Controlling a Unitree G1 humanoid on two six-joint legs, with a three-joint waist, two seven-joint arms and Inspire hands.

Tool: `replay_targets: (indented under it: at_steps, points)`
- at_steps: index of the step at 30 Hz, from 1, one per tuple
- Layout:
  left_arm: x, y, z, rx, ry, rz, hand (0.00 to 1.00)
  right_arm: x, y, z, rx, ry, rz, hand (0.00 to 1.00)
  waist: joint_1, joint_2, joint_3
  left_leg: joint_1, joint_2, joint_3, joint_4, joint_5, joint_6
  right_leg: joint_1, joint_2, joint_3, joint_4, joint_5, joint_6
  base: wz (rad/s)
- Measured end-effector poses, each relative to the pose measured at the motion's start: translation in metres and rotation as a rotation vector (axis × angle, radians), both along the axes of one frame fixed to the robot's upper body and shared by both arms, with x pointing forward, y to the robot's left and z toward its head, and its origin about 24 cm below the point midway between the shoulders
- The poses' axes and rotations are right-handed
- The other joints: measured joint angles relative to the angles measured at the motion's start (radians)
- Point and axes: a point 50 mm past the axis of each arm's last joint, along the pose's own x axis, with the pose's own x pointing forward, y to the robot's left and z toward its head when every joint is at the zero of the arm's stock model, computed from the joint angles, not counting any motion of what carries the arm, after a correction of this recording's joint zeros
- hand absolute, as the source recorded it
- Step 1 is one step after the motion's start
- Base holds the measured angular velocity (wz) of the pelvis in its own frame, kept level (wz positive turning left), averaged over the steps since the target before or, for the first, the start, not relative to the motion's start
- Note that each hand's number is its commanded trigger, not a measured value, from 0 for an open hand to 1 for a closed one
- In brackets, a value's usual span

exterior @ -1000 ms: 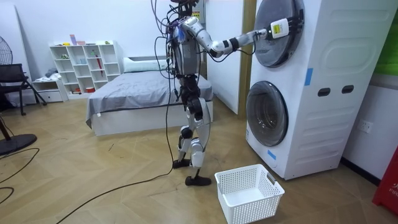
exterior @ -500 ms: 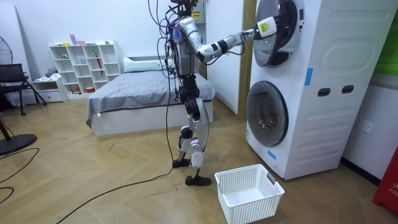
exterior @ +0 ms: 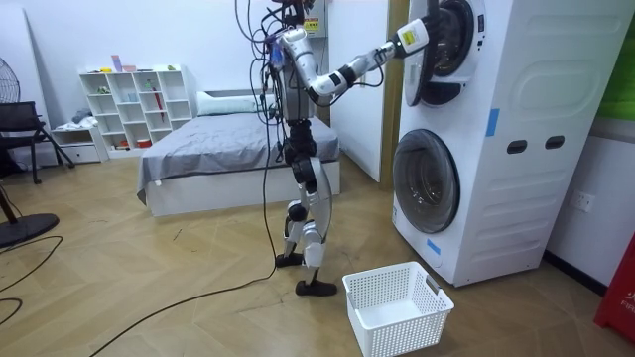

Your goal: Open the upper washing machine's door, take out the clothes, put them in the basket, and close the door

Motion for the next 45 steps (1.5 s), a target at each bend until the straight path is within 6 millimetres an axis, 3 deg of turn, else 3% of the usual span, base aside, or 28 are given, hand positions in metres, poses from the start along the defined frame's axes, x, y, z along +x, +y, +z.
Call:
replay_targets:
  at_steps: [7, 15, 22, 25, 33, 38, 45]
  points:
    - [-0.002, 0.000, -0.001, 0.002, 0.004, 0.005, 0.00, -0.008, 0.009, 0.011, -0.073, -0.061, 0.051, 0.00, -0.019, 0.007, -0.0018, -0.001, 0.005, -0.001, -0.001, 0.003, -0.005, 0.003, -0.001, 0.001, -0.008, 0.005, -0.005, 0.00]
    - [0.013, -0.003, -0.001, -0.026, -0.032, -0.023, 0.00, -0.030, 0.017, 0.011, -0.087, -0.107, 0.159, 0.00, -0.027, 0.001, 0.0033, 0.002, 0.011, 0.000, 0.000, 0.005, -0.009, 0.005, 0.012, 0.029, -0.016, 0.011, -0.010, -0.04]
    - [0.016, -0.006, -0.002, -0.044, -0.043, -0.029, 0.00, -0.035, 0.025, 0.014, -0.077, -0.134, 0.232, 0.00, -0.044, 0.002, 0.0055, 0.003, 0.012, 0.001, 0.000, 0.005, -0.009, 0.003, 0.018, 0.040, -0.016, 0.011, -0.011, -0.02]
    - [0.019, -0.008, -0.002, -0.048, -0.052, -0.041, 0.00, -0.039, 0.027, 0.017, -0.057, -0.147, 0.285, 0.00, -0.051, 0.006, 0.0103, 0.001, 0.012, 0.001, 0.000, 0.005, -0.009, 0.002, 0.018, 0.040, -0.017, 0.011, -0.011, 0.00]
    - [0.038, -0.009, 0.000, -0.053, -0.100, -0.060, 0.00, -0.044, 0.032, 0.022, -0.065, -0.183, 0.348, 0.00, -0.063, 0.004, 0.0087, -0.008, 0.012, 0.001, 0.000, 0.005, -0.009, -0.007, 0.017, 0.036, -0.016, 0.011, -0.011, 0.00]
    - [0.046, -0.011, 0.001, -0.079, -0.117, -0.080, 0.00, -0.045, 0.034, 0.025, -0.078, -0.200, 0.373, 0.00, -0.062, 0.003, 0.0079, -0.004, 0.014, 0.008, -0.001, 0.005, -0.009, -0.005, 0.015, 0.029, -0.015, 0.012, -0.013, -0.04]
    - [0.049, -0.013, 0.001, -0.077, -0.127, -0.101, 0.00, -0.044, 0.046, 0.026, -0.058, -0.216, 0.426, 0.00, -0.028, 0.004, 0.0092, 0.008, 0.016, 0.004, -0.001, 0.005, -0.010, 0.007, 0.016, 0.025, -0.017, 0.011, -0.016, 0.00]
